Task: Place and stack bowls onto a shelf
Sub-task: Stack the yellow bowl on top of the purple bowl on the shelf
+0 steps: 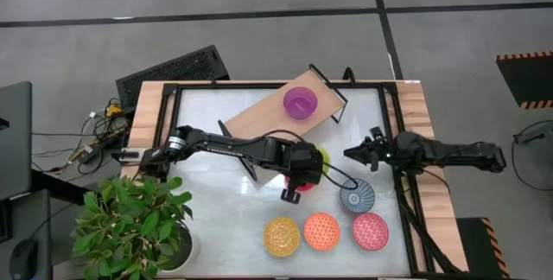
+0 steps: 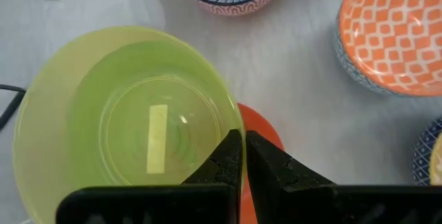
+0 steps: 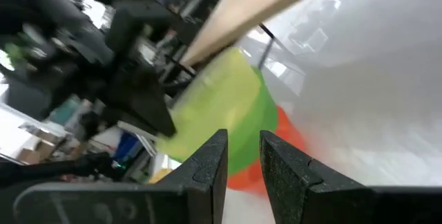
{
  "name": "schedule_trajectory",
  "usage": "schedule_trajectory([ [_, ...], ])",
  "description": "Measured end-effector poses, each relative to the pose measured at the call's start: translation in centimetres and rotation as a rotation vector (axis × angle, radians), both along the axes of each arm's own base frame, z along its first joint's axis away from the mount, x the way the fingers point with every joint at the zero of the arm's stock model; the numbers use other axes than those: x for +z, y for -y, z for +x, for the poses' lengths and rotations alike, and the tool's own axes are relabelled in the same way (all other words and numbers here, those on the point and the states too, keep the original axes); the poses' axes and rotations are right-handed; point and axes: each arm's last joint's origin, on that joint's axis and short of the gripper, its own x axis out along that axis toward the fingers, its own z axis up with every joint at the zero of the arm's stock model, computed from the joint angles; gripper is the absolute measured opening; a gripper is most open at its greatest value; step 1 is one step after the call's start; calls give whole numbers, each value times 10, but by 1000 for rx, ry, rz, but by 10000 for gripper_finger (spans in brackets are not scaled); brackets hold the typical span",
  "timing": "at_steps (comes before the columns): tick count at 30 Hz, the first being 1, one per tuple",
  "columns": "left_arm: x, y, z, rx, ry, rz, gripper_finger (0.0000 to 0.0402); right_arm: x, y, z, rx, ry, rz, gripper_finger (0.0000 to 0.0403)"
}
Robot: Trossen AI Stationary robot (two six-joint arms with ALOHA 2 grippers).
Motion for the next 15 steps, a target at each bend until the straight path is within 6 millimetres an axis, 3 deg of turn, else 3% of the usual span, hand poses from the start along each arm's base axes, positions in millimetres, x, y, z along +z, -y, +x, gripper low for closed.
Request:
schedule_trajectory([
  [15, 1, -1, 1, 56, 19, -2, 0, 2, -3, 23, 18, 17, -24, 113],
])
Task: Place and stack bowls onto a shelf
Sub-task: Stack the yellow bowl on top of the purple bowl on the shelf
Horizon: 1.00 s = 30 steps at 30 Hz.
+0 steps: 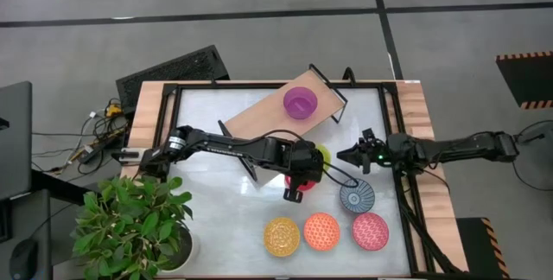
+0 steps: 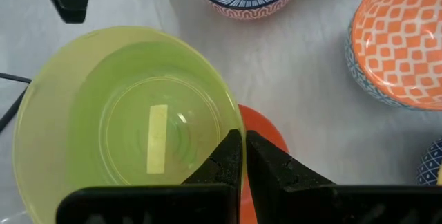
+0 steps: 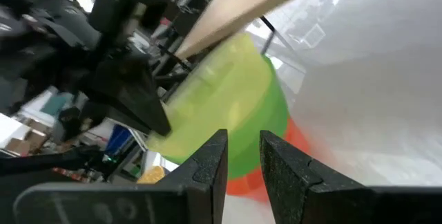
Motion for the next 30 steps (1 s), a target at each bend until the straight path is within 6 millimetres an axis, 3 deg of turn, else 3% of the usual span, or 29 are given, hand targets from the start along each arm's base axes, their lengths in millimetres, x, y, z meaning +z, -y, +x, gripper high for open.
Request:
schedule_trajectory([
  [30, 2, 1, 2, -34, 25, -2, 0, -14, -8, 23, 61, -82, -8, 113],
])
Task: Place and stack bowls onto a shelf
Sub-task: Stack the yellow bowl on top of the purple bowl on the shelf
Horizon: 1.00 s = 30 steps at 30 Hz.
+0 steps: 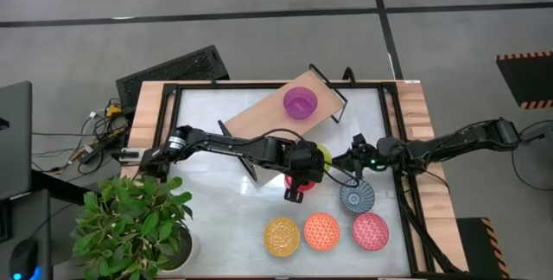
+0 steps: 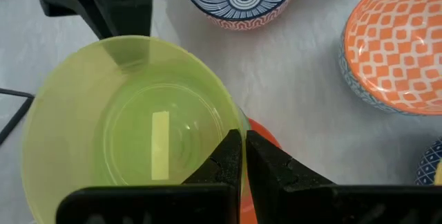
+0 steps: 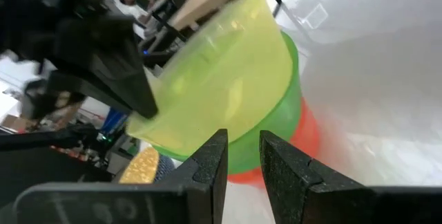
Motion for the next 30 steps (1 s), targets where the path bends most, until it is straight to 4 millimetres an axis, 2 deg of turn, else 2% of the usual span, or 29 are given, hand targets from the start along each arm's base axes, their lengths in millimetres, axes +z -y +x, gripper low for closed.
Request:
schedule_trajectory([
  [7, 1, 0, 1, -2, 13, 0, 0, -8, -1, 3, 5, -62, -4, 113],
  [22, 1, -1, 1, 27, 14, 32, 0, -9, -1, 4, 9, -69, -4, 113],
  [30, -1, -1, -1, 63, -10, 12, 0, 9, -6, 6, 76, 113, 5, 113],
])
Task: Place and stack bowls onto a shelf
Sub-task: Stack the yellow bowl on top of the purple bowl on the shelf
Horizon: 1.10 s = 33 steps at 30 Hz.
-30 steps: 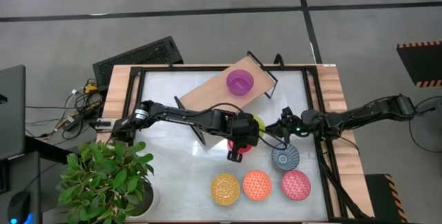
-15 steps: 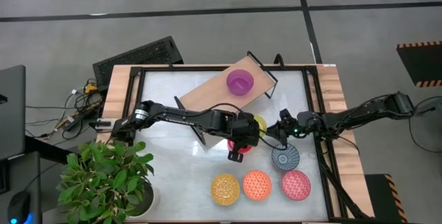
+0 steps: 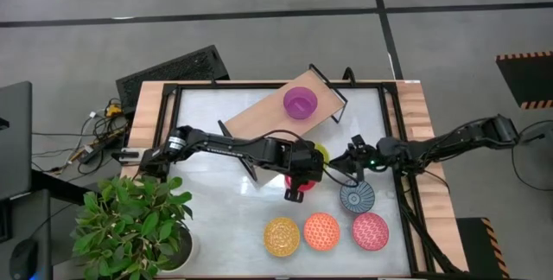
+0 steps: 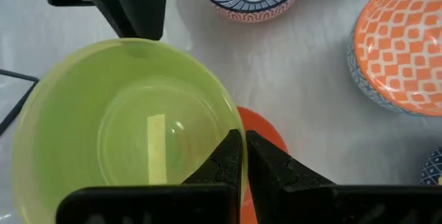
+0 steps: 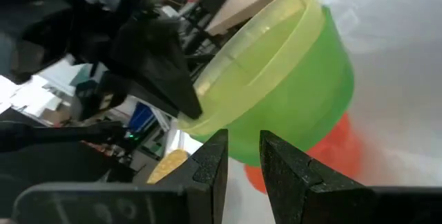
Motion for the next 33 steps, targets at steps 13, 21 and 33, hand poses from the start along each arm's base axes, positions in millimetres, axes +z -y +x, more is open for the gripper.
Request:
schedule_trajectory([
  [13, 0, -1, 0, 17, 6, -4, 0, 15, -7, 11, 99, 12, -36, 88],
  [21, 0, -1, 0, 39, 6, -9, 0, 26, -14, 15, 140, 37, -81, 86],
  [33, 2, 0, 3, 13, 43, -18, 0, 12, -10, 13, 67, -117, -119, 86],
])
